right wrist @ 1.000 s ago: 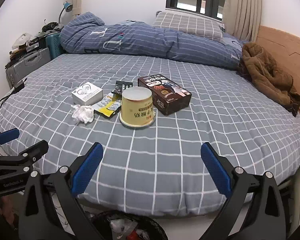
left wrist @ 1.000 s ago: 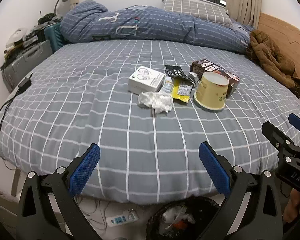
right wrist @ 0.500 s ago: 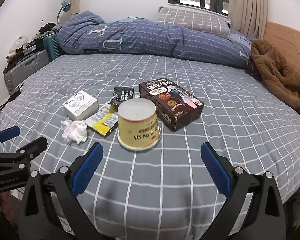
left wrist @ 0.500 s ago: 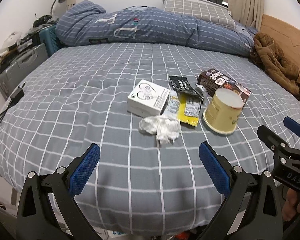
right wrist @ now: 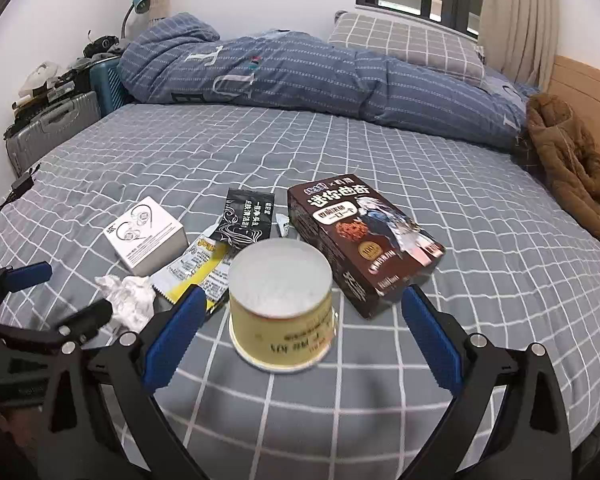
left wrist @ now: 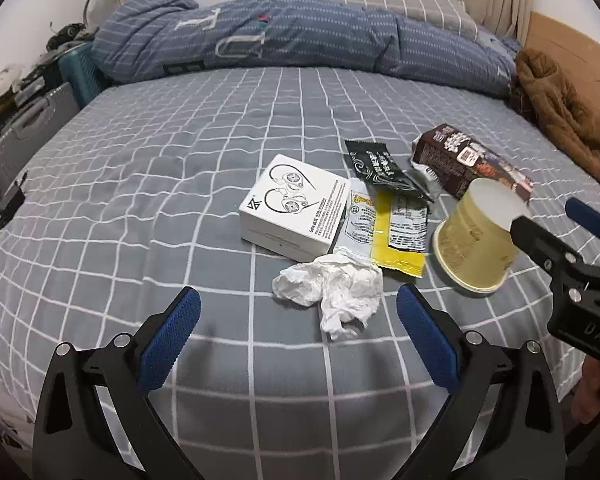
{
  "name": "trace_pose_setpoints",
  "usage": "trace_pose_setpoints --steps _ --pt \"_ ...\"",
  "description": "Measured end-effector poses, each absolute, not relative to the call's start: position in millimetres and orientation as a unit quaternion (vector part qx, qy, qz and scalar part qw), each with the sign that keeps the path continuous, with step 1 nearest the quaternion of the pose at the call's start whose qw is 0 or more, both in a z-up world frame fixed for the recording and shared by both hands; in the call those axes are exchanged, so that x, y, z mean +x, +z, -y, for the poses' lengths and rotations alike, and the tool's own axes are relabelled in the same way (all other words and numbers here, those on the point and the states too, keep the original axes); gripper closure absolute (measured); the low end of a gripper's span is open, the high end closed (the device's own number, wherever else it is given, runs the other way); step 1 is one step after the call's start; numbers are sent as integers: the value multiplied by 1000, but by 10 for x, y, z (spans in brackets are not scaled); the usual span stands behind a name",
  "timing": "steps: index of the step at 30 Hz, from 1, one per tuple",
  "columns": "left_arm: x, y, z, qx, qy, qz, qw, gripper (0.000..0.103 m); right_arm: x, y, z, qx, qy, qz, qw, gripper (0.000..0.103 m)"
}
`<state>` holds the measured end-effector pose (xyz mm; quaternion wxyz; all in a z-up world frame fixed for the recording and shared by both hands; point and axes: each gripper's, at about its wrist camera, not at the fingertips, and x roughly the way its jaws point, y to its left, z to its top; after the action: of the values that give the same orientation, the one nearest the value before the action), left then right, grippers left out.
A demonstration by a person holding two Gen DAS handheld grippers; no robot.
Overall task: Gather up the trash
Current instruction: 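Move the right tool to the yellow paper cup while the left approaches the tissue, then grasp the yellow cup rim with the right tool while the left grasps the crumpled tissue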
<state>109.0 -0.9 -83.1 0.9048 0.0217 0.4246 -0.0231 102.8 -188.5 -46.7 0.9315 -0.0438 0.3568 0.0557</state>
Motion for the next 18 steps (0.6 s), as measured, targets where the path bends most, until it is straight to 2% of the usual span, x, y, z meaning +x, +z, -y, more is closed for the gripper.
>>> trace_pose_setpoints --steps 6,9,15,17,18 --pt "1230 -983 58 34 -30 -435 899 8 1223 -551 1808 -43 63 -369 926 13" --pt "1285 -1032 78 39 -33 -439 897 13 1275 -599 1774 -43 65 -375 924 15" --pt "1348 -1148 148 48 -49 -449 891 32 1329 -695 1741 -40 66 -390 918 26" --pt "1366 -1194 174 50 -54 -456 887 44 1331 -714 1737 -40 64 -391 917 28" --pt "1370 -1213 183 52 -55 -458 886 47 1334 -721 1736 -39 64 -392 917 32"
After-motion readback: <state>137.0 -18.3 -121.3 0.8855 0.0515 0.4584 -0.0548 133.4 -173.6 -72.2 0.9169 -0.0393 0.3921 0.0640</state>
